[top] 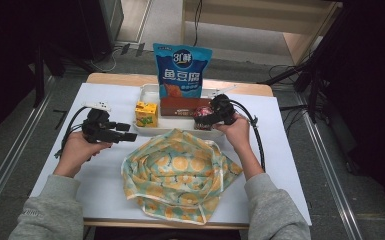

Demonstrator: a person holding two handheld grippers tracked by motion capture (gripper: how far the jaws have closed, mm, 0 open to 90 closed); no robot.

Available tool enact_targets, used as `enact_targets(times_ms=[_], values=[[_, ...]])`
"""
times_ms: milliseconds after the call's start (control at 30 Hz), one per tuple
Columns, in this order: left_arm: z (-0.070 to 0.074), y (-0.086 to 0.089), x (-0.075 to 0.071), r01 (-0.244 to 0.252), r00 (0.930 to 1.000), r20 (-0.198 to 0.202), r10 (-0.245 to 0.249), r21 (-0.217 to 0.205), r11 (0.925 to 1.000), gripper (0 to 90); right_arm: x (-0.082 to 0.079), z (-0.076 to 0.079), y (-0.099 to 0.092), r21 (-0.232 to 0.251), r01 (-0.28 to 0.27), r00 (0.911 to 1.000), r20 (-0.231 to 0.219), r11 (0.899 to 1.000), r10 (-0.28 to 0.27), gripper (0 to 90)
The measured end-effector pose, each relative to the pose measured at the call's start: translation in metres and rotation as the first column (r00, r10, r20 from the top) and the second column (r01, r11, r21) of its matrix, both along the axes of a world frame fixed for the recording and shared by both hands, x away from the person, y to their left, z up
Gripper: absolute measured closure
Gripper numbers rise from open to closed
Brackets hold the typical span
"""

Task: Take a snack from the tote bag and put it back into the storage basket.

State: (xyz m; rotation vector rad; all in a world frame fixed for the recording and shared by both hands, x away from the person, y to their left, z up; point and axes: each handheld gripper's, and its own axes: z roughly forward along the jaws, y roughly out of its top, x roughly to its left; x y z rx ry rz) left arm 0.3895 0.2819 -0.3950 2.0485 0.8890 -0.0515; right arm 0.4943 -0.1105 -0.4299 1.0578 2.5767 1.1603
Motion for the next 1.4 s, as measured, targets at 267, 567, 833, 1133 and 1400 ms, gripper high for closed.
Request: enact_targets(times_ms=[267, 567, 833, 1133, 1400], values=[[-0.001, -0.001, 0.000, -0.001, 1.0000, -0.004, 0.001, 0.001, 1.0000, 35.1, -0.005, -0.004, -0.001, 0.007, -0.006, 0.9999, 0.009, 1.000, 0.005, 24.8], [-0.002, -0.001, 0.000, 0.001, 1.0000, -0.006, 0.000, 0.006, 1.0000, 35.1, -0.007, -0.005, -0.001, 0.010, -0.012, 0.9999, -0.003, 1.000, 0.012, 23.3], [-0.001, -0.001, 0.001, -0.001, 1.0000, -0.007, 0.001, 0.005, 1.0000, 35.1, -0.008, -0.001, -0.001, 0.016, -0.009, 1.0000, -0.003, 1.000, 0.009, 21.9], [-0.002, -0.003, 0.002, 0.004, 0.9999, -0.016, -0.003, 0.010, 0.9999, 35.0, -0.015, 0.016, -0.007, 0.036, 0.004, 0.9998, 0.020, 0.999, -0.005, 22.0], [-0.002, -0.003, 0.004, 0.005, 0.9998, -0.018, -0.005, 0.011, 0.9999, 34.8, -0.021, 0.026, -0.009, 0.034, 0.008, 0.9991, 0.041, 0.999, -0.009, 22.1]])
